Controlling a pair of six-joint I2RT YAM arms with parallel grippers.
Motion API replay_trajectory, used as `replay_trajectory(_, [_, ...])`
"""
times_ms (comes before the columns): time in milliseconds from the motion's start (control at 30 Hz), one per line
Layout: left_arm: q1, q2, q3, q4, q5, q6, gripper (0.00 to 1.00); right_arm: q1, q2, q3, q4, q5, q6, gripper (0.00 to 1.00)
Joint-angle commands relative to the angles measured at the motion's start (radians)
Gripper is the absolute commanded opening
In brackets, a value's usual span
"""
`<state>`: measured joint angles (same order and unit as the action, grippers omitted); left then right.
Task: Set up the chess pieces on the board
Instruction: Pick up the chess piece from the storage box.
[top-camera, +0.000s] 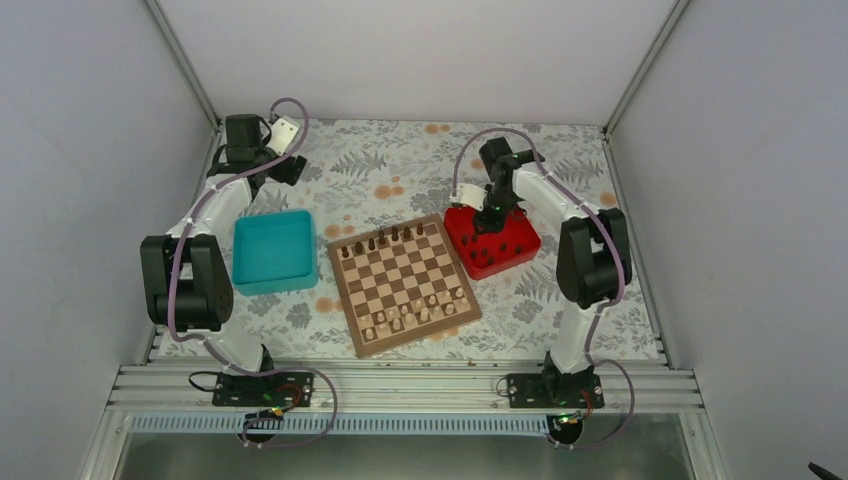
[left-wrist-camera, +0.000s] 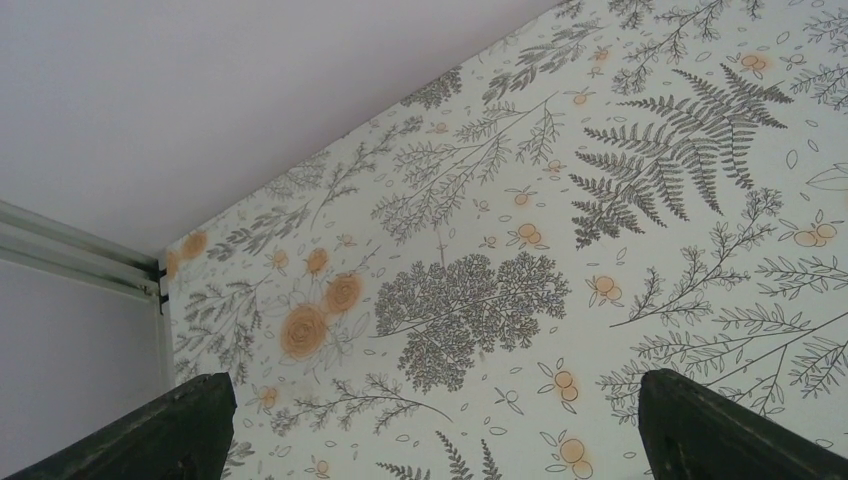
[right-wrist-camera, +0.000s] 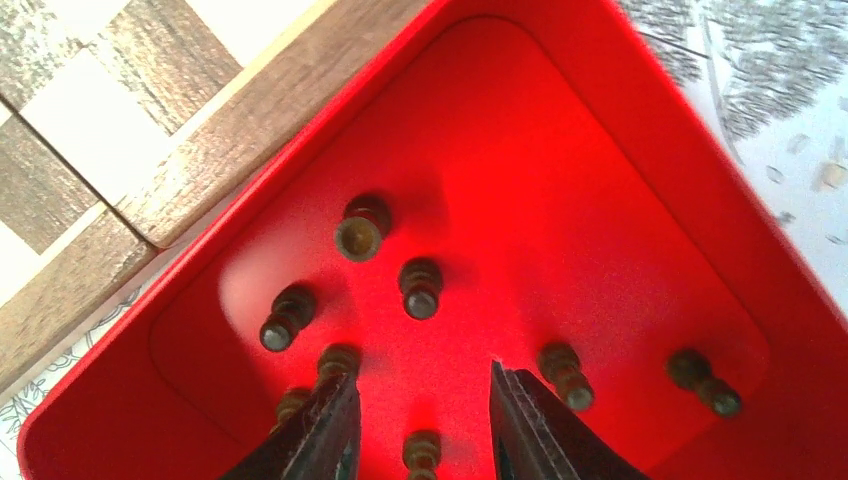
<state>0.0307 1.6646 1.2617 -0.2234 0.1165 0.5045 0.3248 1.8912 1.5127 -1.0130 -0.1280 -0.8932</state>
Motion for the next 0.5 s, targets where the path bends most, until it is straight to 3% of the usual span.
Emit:
replay_trajectory(0, [-0.001,0.004,0.007,-0.006,-0.023,-0.002,1.0,-0.006,0.02,0.009,-0.006,-0.093,-0.133,0.37])
replay_trajectory(467, [-0.008,0.018,0.015,0.001,-0.043,-0.005,1.0,-0.003,0.098,0.035,-0.037,-0.161,-0.317,0.33])
